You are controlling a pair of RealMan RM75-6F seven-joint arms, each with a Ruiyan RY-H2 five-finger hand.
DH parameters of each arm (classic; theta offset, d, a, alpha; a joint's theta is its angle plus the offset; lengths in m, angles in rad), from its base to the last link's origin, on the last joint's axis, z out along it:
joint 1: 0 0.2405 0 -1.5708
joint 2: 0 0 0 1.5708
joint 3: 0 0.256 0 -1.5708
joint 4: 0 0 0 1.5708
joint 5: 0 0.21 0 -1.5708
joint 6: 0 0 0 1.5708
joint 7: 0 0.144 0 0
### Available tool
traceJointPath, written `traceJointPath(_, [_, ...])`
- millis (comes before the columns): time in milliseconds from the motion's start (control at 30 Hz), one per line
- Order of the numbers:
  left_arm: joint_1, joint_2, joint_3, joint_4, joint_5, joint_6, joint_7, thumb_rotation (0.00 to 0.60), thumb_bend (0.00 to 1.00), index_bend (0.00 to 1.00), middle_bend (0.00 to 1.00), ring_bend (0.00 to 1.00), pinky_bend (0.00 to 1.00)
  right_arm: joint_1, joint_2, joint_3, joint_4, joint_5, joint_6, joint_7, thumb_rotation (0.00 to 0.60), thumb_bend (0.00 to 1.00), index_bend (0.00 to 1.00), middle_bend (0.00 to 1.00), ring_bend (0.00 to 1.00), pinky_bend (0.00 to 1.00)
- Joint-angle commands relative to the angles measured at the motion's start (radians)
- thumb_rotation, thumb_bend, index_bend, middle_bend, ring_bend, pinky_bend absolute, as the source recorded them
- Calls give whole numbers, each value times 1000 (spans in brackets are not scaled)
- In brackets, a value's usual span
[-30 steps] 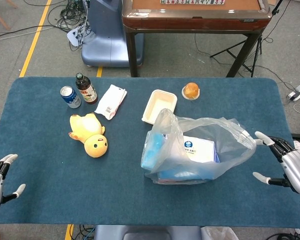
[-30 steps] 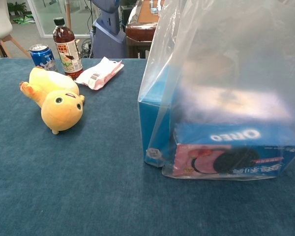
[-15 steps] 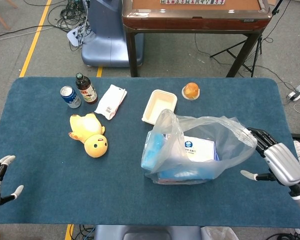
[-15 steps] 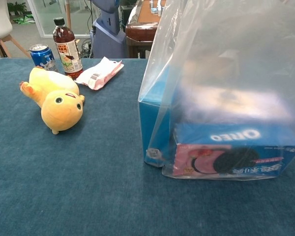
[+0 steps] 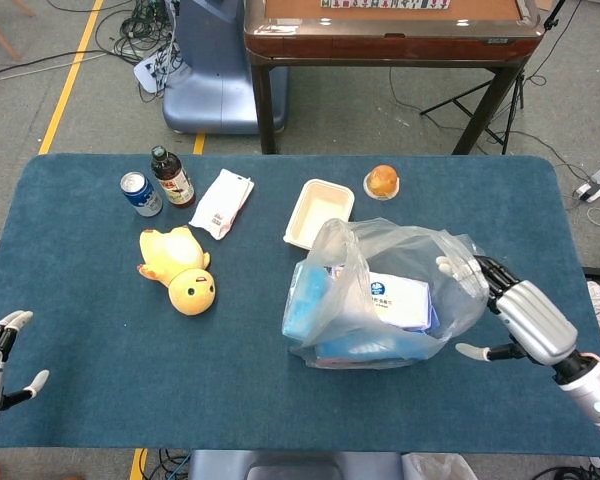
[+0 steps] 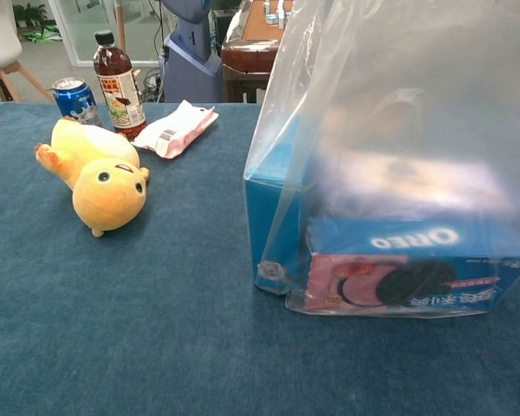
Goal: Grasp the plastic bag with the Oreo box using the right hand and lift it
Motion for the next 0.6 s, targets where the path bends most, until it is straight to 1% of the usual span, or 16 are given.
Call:
traceJointPath(33, [6, 3, 2, 0, -1, 6, -4, 600, 176, 179, 166, 184, 142, 41, 5, -18, -16, -54, -23, 87, 566, 0, 22, 116, 35, 101])
traceJointPath(167, [12, 4, 5, 1, 1, 11, -7, 600, 176, 182, 166, 184, 142, 72, -11, -31, -5, -84, -26, 159, 565, 0, 22, 124, 35, 101])
traceJointPath(333, [16, 8, 13, 4, 9, 9, -6, 600, 176, 186, 166, 185, 142, 96, -64, -44, 13, -107, -6, 220, 567, 0, 22, 157, 35, 101])
traceJointPath(467, [21, 9, 12, 4, 9, 18, -11, 600, 177, 187, 166, 185, 142, 126, -76, -61, 28, -108, -42, 257, 569, 0, 22, 162, 35, 101])
traceJointPath(600, [22, 10, 13, 3, 5, 14, -4, 600, 176, 188, 166, 185, 142, 151, -85, -59, 43, -82, -76, 250, 568, 0, 22, 162, 35, 101])
